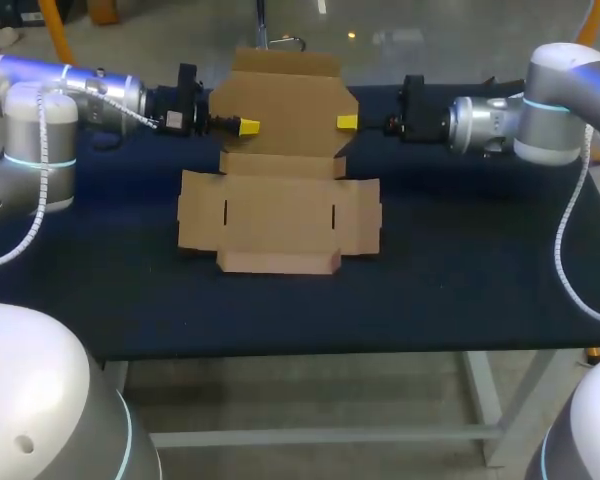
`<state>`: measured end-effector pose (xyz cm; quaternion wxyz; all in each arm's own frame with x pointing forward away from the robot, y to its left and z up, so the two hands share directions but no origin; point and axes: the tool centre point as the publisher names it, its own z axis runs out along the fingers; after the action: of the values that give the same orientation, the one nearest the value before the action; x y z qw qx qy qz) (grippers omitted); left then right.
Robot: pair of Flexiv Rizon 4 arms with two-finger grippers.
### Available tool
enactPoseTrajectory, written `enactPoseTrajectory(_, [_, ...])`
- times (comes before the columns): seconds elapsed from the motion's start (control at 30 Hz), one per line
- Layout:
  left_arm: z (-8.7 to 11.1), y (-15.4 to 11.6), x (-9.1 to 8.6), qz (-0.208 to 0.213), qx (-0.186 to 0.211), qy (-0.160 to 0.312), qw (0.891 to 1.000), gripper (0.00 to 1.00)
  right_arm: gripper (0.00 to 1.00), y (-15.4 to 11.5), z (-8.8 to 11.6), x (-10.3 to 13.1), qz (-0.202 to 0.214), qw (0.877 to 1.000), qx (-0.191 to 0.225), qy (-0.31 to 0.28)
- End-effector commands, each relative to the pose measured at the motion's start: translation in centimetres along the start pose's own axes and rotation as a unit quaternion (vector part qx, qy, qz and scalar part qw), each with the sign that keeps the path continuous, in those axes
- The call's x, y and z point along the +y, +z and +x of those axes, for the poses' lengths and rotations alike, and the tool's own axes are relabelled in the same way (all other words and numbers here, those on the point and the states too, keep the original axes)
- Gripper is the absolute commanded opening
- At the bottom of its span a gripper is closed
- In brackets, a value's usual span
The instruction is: Assemble the packaging by folding the flat box into shape, placing the metal phone stand inside, and closing the box properly
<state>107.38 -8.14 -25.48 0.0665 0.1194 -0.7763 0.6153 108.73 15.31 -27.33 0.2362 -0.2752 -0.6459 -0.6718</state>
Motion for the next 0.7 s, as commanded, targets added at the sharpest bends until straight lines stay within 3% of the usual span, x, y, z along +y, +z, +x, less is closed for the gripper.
enactPoseTrajectory(0.03, [-0.3,-0.1,0.0,0.000,0.006,0.002,1.000,0.00,0.00,-0.1,-0.3,0.1,0.000,1.000,0.006,0.000])
enactPoseTrajectory(0.27, [-0.5,0.0,0.0,0.000,0.016,0.006,1.000,0.00,0.00,-0.2,-0.1,0.3,-0.002,1.000,0.016,0.001])
enactPoseTrajectory(0.33, [-0.6,0.0,-0.1,0.001,0.019,0.006,1.000,0.00,0.35,-0.2,0.0,0.4,0.000,1.000,0.016,0.000])
enactPoseTrajectory(0.47, [-0.7,-0.1,-0.2,0.003,0.022,0.007,1.000,0.00,0.65,-0.9,0.9,0.6,0.002,1.000,0.008,-0.008])
enactPoseTrajectory(0.7, [-1.1,-0.2,-0.8,0.008,0.016,0.009,1.000,0.00,0.59,-2.9,3.3,0.5,0.013,0.999,-0.037,-0.034])
